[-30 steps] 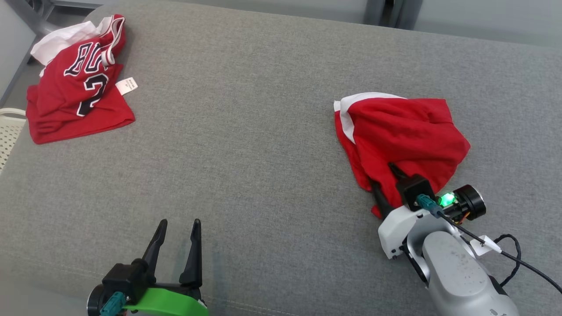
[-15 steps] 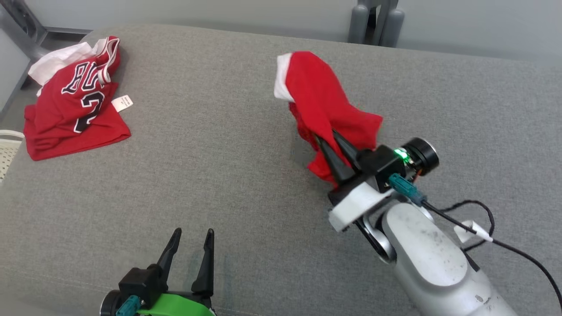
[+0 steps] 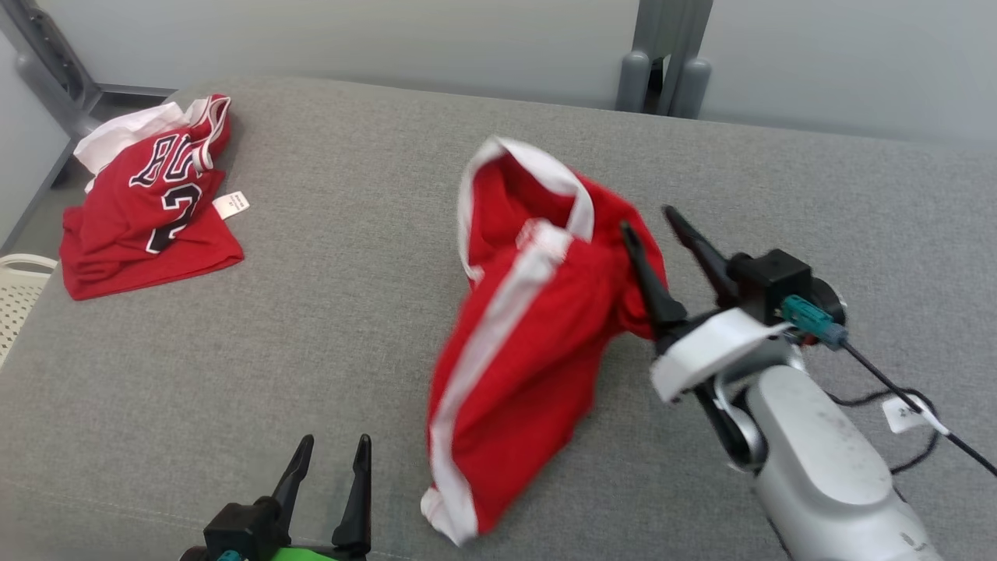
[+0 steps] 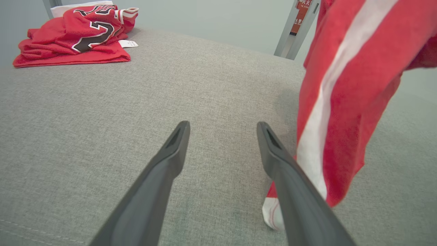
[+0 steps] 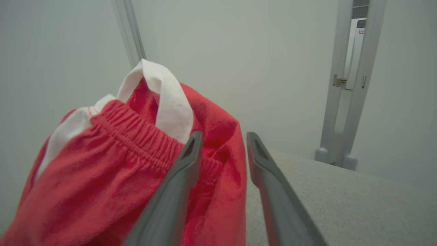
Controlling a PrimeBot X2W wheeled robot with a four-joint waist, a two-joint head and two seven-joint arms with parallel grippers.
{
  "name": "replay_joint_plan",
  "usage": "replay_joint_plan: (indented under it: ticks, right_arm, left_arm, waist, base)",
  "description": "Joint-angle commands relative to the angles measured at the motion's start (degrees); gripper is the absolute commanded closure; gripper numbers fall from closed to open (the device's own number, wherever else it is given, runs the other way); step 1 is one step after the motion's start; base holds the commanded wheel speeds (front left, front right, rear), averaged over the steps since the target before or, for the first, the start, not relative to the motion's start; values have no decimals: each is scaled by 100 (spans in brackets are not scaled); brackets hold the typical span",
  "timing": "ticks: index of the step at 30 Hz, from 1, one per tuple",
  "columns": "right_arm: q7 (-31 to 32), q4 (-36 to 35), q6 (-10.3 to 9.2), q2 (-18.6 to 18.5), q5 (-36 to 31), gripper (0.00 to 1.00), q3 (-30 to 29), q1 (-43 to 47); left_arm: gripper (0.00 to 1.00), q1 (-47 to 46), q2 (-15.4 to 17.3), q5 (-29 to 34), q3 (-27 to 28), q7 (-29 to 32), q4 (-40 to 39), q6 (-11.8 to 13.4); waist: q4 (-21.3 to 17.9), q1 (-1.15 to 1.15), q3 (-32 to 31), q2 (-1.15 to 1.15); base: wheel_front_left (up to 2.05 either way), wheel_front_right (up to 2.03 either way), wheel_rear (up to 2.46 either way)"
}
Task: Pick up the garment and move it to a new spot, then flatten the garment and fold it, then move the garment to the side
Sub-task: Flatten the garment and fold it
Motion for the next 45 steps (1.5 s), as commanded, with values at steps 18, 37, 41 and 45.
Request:
replay_joint_plan:
  ticks: [18,37,41,45]
  right_arm:
    - [-19,-68,-5,-4,-1049,0,-1061,1305]
    - [-18,208,-6,-392,-646,0,747,1030]
    - [-18,253,-6,-420,-745,16,787,1135]
    - [-18,312,-6,-389,-812,100,892,1063]
  left_arm:
    - [0,-423,15,83,-194,2,-21,7]
    - [0,-251,4,39,-244,2,3,7]
    - [0,-257,5,21,-215,2,-38,7]
    - [0,-307,4,35,-176,1,-52,7]
  waist:
    - [-419,0,278,0]
    - [26,0,253,0]
    - [64,0,230,0]
    - [86,0,245,0]
  base:
    - [0,0,0]
    - [0,0,0]
    - [0,0,0]
    - [0,0,0]
